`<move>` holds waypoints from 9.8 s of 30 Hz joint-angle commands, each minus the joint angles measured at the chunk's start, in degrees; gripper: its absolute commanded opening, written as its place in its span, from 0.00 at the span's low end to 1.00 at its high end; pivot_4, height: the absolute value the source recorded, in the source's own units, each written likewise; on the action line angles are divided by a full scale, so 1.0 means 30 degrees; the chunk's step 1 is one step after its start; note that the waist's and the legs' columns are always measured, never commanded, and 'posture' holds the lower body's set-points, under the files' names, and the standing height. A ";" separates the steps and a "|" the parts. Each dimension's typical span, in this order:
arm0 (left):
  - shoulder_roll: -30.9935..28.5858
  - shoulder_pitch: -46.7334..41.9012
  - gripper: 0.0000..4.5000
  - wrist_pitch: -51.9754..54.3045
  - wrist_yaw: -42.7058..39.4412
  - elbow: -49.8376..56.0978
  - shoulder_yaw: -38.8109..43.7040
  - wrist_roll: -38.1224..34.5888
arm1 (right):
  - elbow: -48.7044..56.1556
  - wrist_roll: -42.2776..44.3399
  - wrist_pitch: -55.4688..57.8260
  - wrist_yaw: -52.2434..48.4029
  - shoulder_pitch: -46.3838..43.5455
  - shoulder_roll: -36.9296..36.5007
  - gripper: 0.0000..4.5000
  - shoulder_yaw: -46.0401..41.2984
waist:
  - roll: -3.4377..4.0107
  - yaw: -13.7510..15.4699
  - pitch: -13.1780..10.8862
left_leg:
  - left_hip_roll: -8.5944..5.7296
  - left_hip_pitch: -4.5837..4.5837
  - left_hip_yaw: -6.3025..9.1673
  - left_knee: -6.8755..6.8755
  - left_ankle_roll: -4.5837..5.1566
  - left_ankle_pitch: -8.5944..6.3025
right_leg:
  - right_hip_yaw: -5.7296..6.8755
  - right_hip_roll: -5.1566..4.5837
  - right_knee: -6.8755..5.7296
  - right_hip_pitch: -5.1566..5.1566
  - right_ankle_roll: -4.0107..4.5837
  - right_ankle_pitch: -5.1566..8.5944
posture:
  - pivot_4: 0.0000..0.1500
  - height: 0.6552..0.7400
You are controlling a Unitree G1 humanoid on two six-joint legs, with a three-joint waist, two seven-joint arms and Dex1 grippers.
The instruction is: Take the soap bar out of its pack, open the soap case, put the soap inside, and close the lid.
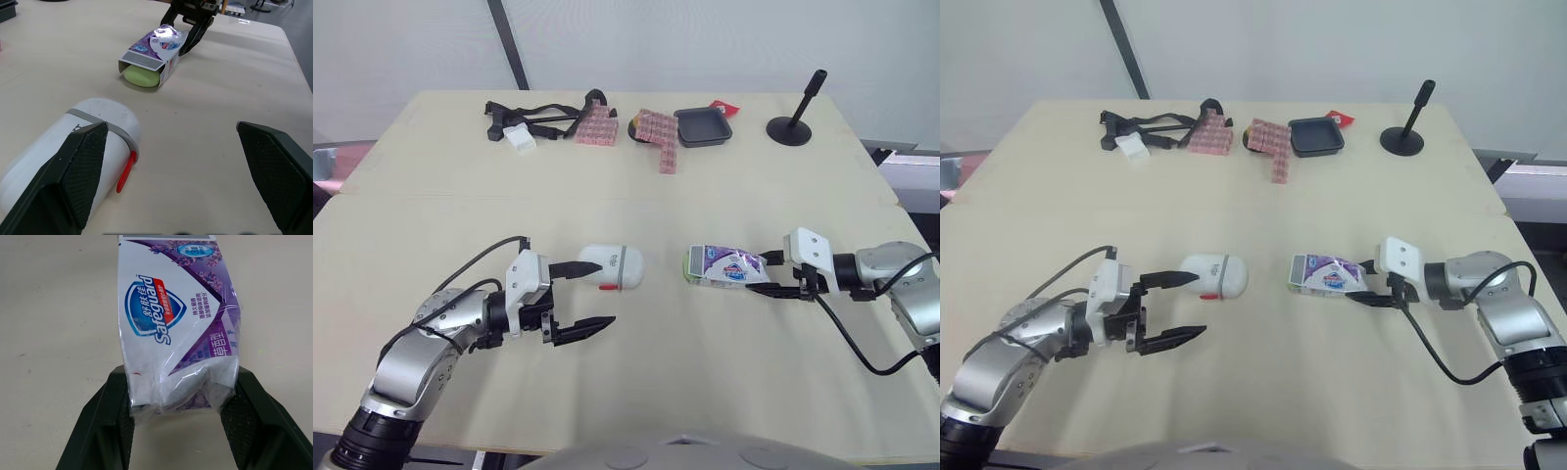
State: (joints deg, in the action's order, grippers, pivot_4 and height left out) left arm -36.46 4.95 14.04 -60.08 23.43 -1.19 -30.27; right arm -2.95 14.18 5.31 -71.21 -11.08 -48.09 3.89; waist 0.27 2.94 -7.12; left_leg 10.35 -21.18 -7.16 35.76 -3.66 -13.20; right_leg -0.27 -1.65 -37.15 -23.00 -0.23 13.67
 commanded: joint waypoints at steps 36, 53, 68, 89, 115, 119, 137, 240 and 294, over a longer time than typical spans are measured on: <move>0.0001 -0.0081 1.00 -0.0586 -0.0514 -0.0092 -0.0119 0.0437 | 0.3398 0.0290 0.1724 -0.0154 0.1032 -0.3673 0.37 -0.1835 | 0.0003 0.0037 0.0001 | 0.0003 -0.0002 0.0001 0.0005 0.0002 -0.0001 | 0.0000 -0.0001 0.0005 0.0000 0.0000 0.0001 | 1.00 1.00; 0.0007 -0.0352 1.00 -0.0745 -0.0668 -0.0387 -0.0275 0.0536 | 0.4618 0.0491 0.3635 -0.0443 0.1465 -0.5044 0.37 -0.2579 | 0.0004 0.0049 0.0001 | 0.0006 -0.0002 0.0001 0.0005 0.0004 -0.0002 | 0.0000 -0.0002 0.0007 0.0000 0.0001 0.0002 | 1.00 1.00; 0.0035 -0.0743 1.00 -0.0671 -0.1199 -0.0598 0.0296 -0.0431 | 0.4174 0.1635 0.3844 -0.1849 0.5154 -0.6251 0.37 -0.7873 | 0.0007 0.0168 0.0002 | 0.0005 -0.0008 -0.0002 0.0007 0.0014 -0.0007 | 0.0002 -0.0007 0.0012 -0.0001 0.0002 0.0002 | 1.00 1.00; 0.0314 -0.0652 1.00 -0.0649 -0.1020 -0.0216 -0.0102 -0.0247 | 0.7600 0.2735 1.3382 1.5417 0.3988 0.4507 0.37 -1.3912 | 0.0060 0.0248 0.0035 | 0.0018 -0.0020 -0.0010 0.0021 0.0021 -0.0008 | -0.0006 0.0010 -0.0016 -0.0050 0.0004 0.0005 | 1.00 1.00; 0.0483 -0.0636 1.00 -0.1129 -0.0843 0.0067 -0.0486 -0.0079 | 0.8467 0.1858 1.6235 2.2110 0.2344 0.9131 0.37 -1.1308 | 0.0178 0.0033 0.0106 | -0.0028 0.0234 -0.0068 -0.0342 -0.0371 0.0175 | -0.0102 0.0047 0.0057 0.0074 -0.0118 -0.0061 | 1.00 1.00; 0.0417 -0.0517 1.00 -0.1117 -0.0792 0.0129 -0.0415 -0.0078 | 0.8291 0.1921 1.6094 2.2041 0.2398 0.9011 0.64 -1.1346 | 0.0178 0.0034 0.0106 | -0.0028 0.0250 -0.0067 -0.0344 -0.0373 0.0173 | -0.0101 0.0048 0.0068 0.0097 -0.0118 -0.0061 | 1.00 1.00; 0.0328 -0.0765 1.00 -0.0983 -0.0930 -0.0130 -0.0374 -0.0069 | 0.9293 0.3623 1.1186 1.4052 0.3217 0.3945 1.00 -1.0999 | 0.0176 0.0002 0.0103 | -0.0015 0.0304 -0.0060 -0.0369 -0.0384 0.0162 | -0.0096 0.0059 0.0125 0.0170 -0.0122 -0.0062 | 1.00 1.00; 0.1631 -1.1450 1.00 -1.0099 -0.5634 -1.5850 -0.4080 0.7676 | 0.7254 0.5656 -0.1606 0.1136 1.0721 0.2714 1.00 -0.5907 | 0.0127 0.0087 0.0121 | -0.0011 0.0032 0.0002 -0.0147 -0.0047 0.0050 | 0.0069 -0.0043 0.0087 0.0044 -0.0007 0.0002 | 1.00 1.00; 0.3246 -0.8728 0.77 -1.7103 -0.0039 -0.9701 -0.4692 0.8854 | 1.0266 3.1438 1.6522 2.3368 0.0605 -0.0371 1.00 -0.1529 | 0.0129 0.0607 0.0112 | -0.0017 0.0004 0.0020 -0.0211 -0.0250 0.0115 | 0.0073 -0.0002 0.0204 0.0069 -0.0125 -0.0060 | 1.00 1.00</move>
State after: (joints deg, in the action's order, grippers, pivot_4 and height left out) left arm -26.06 -20.42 -36.19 -61.00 -6.92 -15.00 -3.71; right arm 27.27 106.27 55.24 -1.56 -8.71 -48.69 -0.25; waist 0.65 4.77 -6.78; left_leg 10.30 -21.17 -7.09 35.13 -4.42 -12.86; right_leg -0.05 -1.65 -36.54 -22.79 -0.61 13.49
